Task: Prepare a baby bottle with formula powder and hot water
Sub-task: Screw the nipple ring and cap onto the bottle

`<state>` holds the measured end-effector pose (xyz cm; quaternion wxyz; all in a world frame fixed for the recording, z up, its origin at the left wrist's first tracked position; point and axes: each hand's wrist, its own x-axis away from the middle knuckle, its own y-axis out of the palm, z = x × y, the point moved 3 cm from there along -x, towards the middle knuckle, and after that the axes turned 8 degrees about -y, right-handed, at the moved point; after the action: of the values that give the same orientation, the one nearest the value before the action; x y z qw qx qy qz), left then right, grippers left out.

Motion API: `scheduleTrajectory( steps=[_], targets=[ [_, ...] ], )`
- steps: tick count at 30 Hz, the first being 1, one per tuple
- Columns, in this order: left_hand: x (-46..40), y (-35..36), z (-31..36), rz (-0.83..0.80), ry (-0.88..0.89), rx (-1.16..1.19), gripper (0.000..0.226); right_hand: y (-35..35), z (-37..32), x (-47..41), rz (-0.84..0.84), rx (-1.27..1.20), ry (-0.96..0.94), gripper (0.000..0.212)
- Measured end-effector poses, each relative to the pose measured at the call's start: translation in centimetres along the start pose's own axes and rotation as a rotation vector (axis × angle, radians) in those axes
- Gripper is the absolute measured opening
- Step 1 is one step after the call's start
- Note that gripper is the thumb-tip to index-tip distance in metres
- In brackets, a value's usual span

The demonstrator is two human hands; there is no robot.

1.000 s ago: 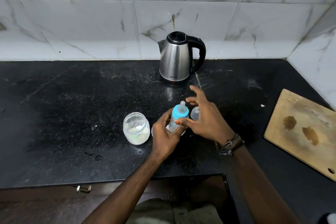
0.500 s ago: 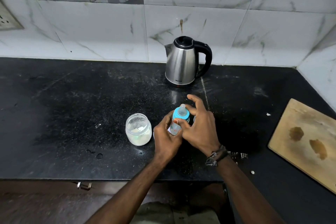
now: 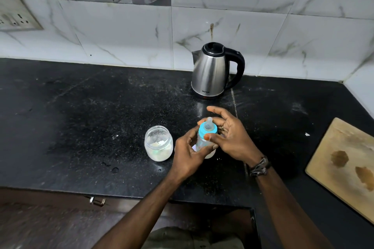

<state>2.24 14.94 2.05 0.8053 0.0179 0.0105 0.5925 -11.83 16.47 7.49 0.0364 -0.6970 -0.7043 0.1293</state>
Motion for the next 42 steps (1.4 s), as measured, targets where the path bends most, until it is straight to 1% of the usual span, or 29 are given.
scheduleTrajectory(
  steps=[3,7,10,14,16,19,21,22,23,24,26,28,30,32,34,36,40,42],
  targets=[
    [0.1,-0.2,-0.1,0.058,0.043,-0.015,0.055,1.1,0.1,-0.1,0.103,0.145,-0.054,0.072],
    [0.2,-0.1,-0.1,0.157,0.146,-0.102,0.044,2.3,-0.5,0.4,0.254,0.319,-0.145,0.065],
    [-0.1,0.0,-0.2,0.187,0.168,-0.143,0.044,2.7,-1.0,0.7,0.351,0.433,-0.187,0.056],
    [-0.6,0.0,-0.8,0.217,0.159,-0.18,0.047,3.5,-0.8,0.5,0.424,0.519,-0.213,0.05],
    [-0.7,-0.1,-0.9,0.233,0.157,-0.167,0.046,3.5,-0.4,0.2,0.399,0.479,-0.208,0.057],
    [-0.9,-0.1,-0.5,0.206,0.13,-0.107,0.041,2.4,0.6,-0.4,0.266,0.218,-0.159,0.069],
    [-1.2,-0.3,-0.5,0.178,0.086,-0.072,0.044,0.9,1.3,-0.9,0.258,0.039,-0.13,0.065],
    [-1.3,-0.4,-0.7,0.183,0.073,-0.07,0.047,0.1,1.6,-1.1,0.285,0.024,-0.128,0.062],
    [-1.4,-0.7,-0.9,0.198,0.064,-0.081,0.05,-0.8,2.1,-1.3,0.329,0.079,-0.121,0.057],
    [-1.4,-0.9,-1.0,0.216,0.054,-0.092,0.051,-1.7,2.8,-1.5,0.376,0.188,-0.105,0.053],
    [-1.6,-1.0,-1.3,0.229,0.038,-0.097,0.052,-3.4,4.7,-2.0,0.399,0.499,-0.021,0.055],
    [-1.6,-0.9,-1.4,0.23,0.031,-0.103,0.053,-4.3,6.6,-2.4,0.277,0.779,0.137,0.065],
    [-1.6,-0.8,-1.5,0.232,0.032,-0.109,0.053,-4.4,8.1,-2.6,0.137,0.942,0.277,0.076],
    [-1.7,-0.7,-1.5,0.225,0.031,-0.114,0.053,-4.2,9.1,-2.5,0.075,1.025,0.347,0.082],
    [-1.8,-0.7,-1.5,0.219,0.034,-0.124,0.052,-3.9,9.9,-2.5,0.066,1.064,0.367,0.081],
    [-1.9,-0.8,-1.5,0.219,0.033,-0.121,0.053,-3.7,10.4,-2.5,0.065,1.093,0.37,0.074],
    [-2.1,-0.9,-1.6,0.22,0.03,-0.123,0.054,-3.7,11.0,-2.4,0.055,1.11,0.365,0.052],
    [-2.1,-0.9,-1.8,0.217,0.028,-0.132,0.055,-3.9,11.0,-2.4,0.081,1.061,0.36,0.049]
  ],
)
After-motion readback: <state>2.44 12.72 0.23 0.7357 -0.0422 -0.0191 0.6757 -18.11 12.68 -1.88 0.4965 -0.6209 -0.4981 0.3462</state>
